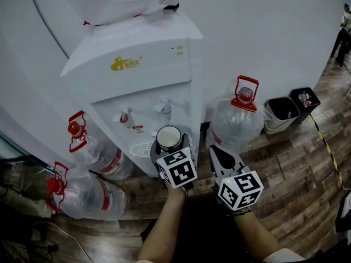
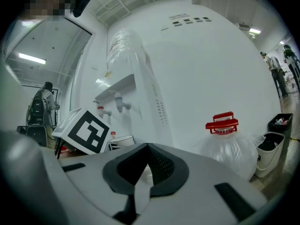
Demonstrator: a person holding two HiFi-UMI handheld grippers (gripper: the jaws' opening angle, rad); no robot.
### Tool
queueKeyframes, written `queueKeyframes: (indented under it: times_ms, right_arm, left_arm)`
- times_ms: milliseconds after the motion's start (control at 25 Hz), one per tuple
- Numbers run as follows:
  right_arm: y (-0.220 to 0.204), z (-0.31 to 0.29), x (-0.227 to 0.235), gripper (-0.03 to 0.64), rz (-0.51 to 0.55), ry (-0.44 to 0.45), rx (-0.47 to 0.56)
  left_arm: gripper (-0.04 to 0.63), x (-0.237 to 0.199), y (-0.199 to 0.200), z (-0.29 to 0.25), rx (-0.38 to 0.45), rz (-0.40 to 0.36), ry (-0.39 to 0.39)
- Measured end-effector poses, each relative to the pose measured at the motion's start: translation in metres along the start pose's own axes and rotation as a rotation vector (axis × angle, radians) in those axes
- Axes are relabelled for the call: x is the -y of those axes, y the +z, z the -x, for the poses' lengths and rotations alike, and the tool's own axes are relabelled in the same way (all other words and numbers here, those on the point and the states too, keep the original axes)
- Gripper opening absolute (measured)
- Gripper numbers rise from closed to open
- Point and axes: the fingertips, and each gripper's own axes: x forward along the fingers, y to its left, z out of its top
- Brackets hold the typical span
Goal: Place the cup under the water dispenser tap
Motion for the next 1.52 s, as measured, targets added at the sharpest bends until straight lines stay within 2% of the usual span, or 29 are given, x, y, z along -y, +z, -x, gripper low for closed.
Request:
queueKeyframes:
  times_ms: [160,320,880,1240,1440,1520]
  right_arm:
    - [-0.002,0.001,0.0,0.021,-0.002,0.001,-0.003]
    - [-0.006,0.001,-0.004,0.021,-0.003,0.007,-0.006]
    - [-0.007,-0.003,-0.019,0.021,0.011,0.012,-0.017]
    - [0.013,0.006,-0.031,0.021,-0.017,-0.021,-0.125]
    - [0.058,0.016,-0.056,0.021,-0.024,-0.024,-0.191]
    - [0.087,0.022,-0.069,0.021,-0.025,-0.025,-0.198]
  left_arm:
    - [0.433,0.001,0.001,-0.001,0.032,0.004,0.03]
    - [0.433,0.002,0.002,0.001,0.058,-0.014,0.023]
    - [0.433,0.004,0.0,0.016,0.035,-0.039,-0.032]
    - [0.433,0.004,0.001,0.039,-0.094,-0.034,-0.057]
    - [0.433,0.003,0.03,0.081,-0.171,0.028,-0.108]
    - [0.433,0.005,0.05,0.104,-0.185,0.022,-0.127]
